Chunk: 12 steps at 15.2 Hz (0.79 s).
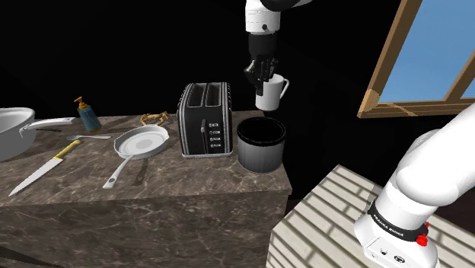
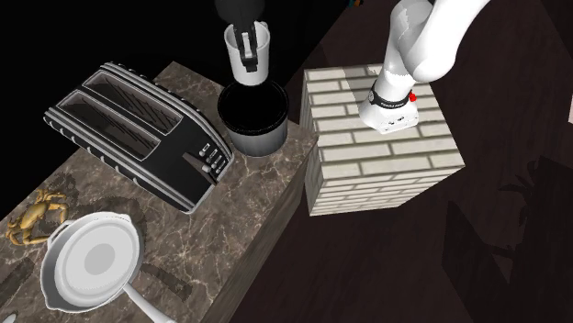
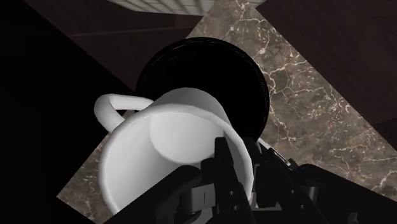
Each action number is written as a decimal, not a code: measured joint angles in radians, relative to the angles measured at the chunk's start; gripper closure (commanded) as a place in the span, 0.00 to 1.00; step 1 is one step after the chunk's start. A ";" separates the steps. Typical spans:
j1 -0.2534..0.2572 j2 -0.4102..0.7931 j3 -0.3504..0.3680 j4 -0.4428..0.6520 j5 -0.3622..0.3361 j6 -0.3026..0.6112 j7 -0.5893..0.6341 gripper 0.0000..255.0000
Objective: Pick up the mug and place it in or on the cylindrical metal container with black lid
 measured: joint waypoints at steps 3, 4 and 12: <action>0.001 -0.008 -0.001 -0.043 0.002 0.035 -0.003 1.00; 0.001 -0.009 -0.001 -0.060 0.003 0.051 -0.003 1.00; 0.004 -0.007 0.004 -0.165 0.005 0.157 0.001 1.00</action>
